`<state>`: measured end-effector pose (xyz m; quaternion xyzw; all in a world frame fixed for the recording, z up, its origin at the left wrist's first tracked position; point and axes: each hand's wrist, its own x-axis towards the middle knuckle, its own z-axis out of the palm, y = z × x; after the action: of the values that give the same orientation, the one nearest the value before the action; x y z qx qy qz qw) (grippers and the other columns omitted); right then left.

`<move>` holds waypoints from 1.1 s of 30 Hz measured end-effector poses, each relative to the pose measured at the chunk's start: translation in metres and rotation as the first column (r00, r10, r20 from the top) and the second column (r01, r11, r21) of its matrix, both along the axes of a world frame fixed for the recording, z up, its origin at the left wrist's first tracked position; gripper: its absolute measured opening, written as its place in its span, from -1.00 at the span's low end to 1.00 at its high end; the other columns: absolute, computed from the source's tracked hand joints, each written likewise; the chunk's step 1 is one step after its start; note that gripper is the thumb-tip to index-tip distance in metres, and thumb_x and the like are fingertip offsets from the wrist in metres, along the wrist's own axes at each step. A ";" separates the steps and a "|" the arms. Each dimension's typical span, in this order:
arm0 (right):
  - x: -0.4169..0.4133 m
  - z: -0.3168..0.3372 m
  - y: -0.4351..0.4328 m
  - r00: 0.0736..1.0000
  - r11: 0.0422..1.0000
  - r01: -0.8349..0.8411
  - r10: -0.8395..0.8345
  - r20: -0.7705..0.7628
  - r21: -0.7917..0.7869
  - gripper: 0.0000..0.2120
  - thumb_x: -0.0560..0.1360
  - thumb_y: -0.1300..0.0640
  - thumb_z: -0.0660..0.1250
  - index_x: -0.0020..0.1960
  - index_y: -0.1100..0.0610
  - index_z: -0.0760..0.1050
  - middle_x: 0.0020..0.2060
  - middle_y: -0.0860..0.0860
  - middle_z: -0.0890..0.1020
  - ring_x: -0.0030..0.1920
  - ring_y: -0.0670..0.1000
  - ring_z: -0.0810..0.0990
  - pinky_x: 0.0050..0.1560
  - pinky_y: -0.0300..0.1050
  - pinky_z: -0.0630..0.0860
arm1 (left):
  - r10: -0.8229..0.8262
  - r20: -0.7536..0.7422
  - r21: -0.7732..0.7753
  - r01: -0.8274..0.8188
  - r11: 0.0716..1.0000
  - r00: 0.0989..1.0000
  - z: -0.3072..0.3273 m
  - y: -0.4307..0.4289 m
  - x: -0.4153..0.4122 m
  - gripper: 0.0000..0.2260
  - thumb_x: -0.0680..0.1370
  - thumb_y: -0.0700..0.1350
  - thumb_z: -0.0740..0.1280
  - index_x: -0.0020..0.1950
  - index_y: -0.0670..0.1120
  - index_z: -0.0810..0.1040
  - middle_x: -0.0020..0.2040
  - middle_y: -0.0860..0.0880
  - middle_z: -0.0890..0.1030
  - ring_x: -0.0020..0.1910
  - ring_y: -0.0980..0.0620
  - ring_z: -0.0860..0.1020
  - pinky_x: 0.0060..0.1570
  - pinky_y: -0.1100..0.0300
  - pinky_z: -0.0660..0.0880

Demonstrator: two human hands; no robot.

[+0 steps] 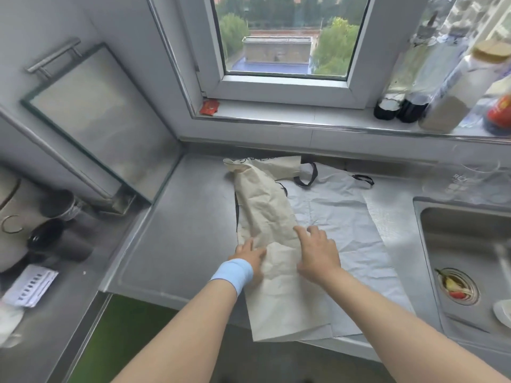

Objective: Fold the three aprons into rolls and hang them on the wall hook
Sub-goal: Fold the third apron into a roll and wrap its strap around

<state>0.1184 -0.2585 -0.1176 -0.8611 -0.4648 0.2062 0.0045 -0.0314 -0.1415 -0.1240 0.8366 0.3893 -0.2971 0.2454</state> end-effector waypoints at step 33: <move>0.039 -0.020 0.188 0.975 0.976 0.049 -0.093 -0.201 -0.212 -0.42 0.44 0.08 0.19 0.47 -0.13 0.27 0.37 0.10 0.33 0.35 0.21 0.32 0.32 0.07 0.35 | -0.362 0.161 0.294 0.305 0.906 0.918 0.010 0.220 0.093 -0.57 0.63 0.13 0.01 0.48 0.07 0.29 0.44 -0.05 0.33 0.40 -0.10 0.32 0.31 -0.04 0.24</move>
<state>0.1572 -0.0704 -0.1371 -0.8465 -0.4066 0.3426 -0.0281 0.0611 0.0787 -0.1140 0.9429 0.2474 -0.1898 0.1175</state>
